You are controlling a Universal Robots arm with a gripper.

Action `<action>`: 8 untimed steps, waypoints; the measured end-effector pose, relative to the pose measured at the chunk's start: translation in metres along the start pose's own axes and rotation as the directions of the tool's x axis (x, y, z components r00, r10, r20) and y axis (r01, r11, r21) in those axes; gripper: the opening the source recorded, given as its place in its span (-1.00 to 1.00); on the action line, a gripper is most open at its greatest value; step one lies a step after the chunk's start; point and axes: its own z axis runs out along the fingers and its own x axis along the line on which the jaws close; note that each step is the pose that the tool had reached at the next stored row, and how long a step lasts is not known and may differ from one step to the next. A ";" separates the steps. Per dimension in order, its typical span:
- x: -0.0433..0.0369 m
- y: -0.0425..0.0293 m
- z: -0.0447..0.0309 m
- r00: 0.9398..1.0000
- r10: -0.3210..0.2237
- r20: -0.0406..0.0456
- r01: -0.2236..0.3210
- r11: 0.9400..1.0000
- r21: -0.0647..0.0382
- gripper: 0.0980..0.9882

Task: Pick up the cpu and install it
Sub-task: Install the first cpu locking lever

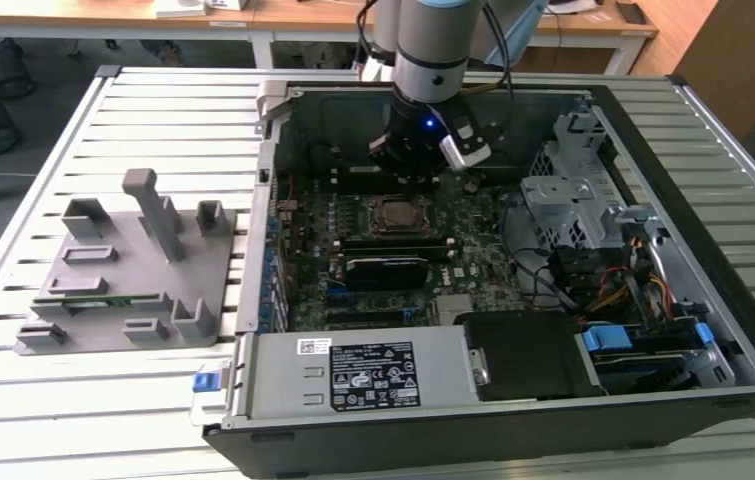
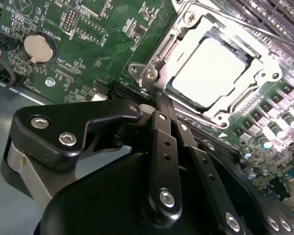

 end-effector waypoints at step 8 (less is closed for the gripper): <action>0.0000 -0.0001 0.0020 1.000 0.000 -0.001 0.000 0.999 0.033 -0.98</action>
